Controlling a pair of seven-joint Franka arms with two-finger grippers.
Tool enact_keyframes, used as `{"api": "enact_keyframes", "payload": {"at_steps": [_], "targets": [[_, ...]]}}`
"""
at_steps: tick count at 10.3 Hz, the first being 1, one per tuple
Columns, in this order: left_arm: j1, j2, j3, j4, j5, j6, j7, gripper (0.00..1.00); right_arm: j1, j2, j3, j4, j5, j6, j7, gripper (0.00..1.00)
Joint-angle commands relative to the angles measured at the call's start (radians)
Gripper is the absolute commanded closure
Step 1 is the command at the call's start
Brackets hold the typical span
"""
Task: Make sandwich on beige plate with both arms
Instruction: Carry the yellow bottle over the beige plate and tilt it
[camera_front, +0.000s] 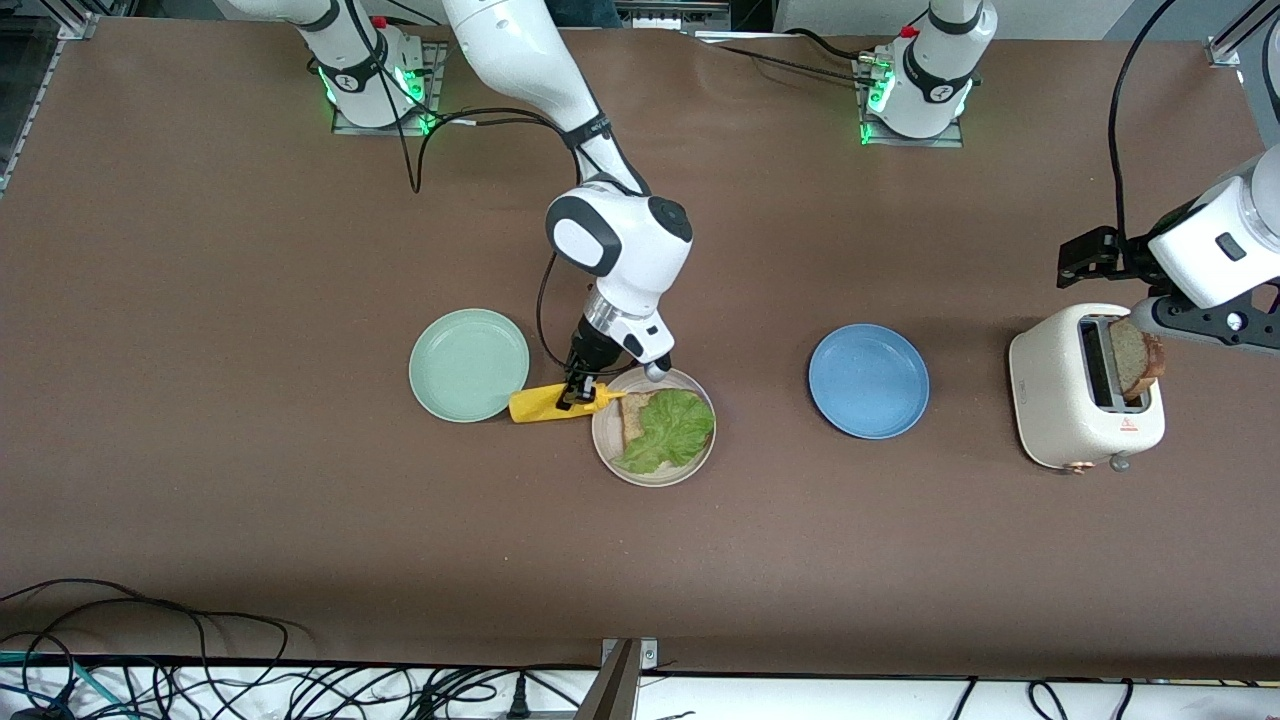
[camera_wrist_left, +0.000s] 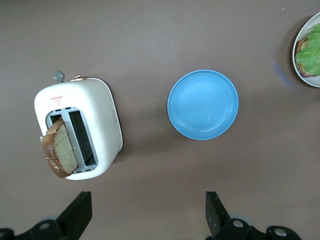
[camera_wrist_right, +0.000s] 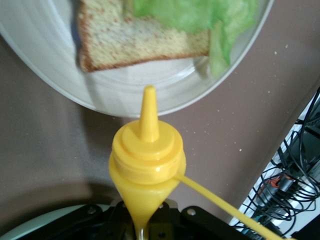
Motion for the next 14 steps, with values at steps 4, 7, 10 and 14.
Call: {"api": "enact_keyframes", "payload": {"at_steps": [4,7,10,14], "targets": [[0.005,-0.009,0.001,-0.005,-0.026,-0.006,0.017,0.00,0.043,0.060,-0.022,0.034,-0.089,-0.024,0.070,1.00],[0.005,-0.009,0.001,-0.006,-0.026,-0.006,0.017,0.00,0.042,0.051,-0.027,0.048,-0.086,-0.027,0.056,1.00],[0.005,-0.009,0.001,-0.005,-0.026,-0.006,0.017,0.00,-0.006,0.008,-0.040,0.112,-0.002,-0.112,-0.119,1.00],[0.005,-0.009,0.001,-0.005,-0.026,-0.006,0.017,0.00,-0.124,-0.152,-0.097,0.100,0.283,-0.184,-0.367,1.00]]}}
